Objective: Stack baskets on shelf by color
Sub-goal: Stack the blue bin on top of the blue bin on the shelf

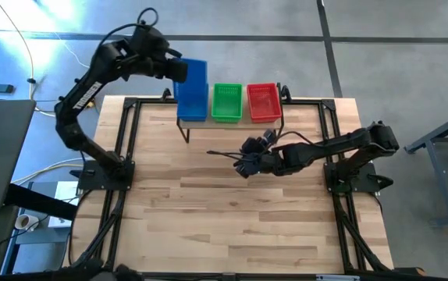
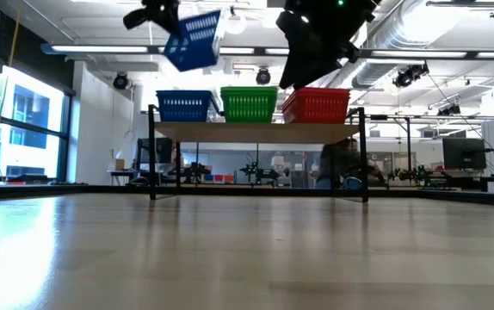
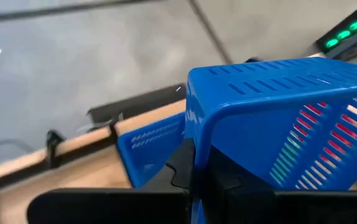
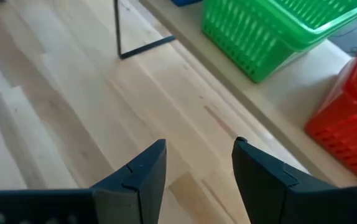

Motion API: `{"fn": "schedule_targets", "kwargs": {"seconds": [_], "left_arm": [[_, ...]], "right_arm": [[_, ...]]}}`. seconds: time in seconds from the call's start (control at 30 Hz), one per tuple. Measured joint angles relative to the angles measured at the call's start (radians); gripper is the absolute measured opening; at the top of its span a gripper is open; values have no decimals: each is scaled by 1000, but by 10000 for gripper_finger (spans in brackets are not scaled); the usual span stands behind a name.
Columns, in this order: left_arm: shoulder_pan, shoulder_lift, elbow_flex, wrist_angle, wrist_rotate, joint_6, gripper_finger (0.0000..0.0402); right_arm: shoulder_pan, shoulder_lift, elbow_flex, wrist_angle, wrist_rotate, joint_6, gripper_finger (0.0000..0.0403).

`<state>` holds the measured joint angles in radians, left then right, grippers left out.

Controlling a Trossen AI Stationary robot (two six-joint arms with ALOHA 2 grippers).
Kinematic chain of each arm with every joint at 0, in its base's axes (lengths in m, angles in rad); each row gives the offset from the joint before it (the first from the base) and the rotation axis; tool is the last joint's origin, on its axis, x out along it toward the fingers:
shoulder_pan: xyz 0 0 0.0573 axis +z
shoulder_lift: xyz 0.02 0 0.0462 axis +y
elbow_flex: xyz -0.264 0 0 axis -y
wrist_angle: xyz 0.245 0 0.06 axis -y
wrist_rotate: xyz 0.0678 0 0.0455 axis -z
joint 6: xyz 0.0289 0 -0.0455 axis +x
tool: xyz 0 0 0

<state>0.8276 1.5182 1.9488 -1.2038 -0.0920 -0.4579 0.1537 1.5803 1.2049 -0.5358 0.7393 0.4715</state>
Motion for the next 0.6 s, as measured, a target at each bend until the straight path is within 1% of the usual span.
{"fn": "schedule_targets", "kwargs": {"seconds": [0.13, 0.3, 0.6], "left_arm": [[11, 38, 0, -54, -14, -32, 0], [11, 75, 0, -57, -8, -45, 0], [11, 137, 0, -92, -2, -55, 0]], "right_arm": [[13, 0, 0, 0, -9, -5, 167], [27, 0, 0, 0, 11, -7, 167], [31, 0, 0, -3, 12, -8, 167]]}}
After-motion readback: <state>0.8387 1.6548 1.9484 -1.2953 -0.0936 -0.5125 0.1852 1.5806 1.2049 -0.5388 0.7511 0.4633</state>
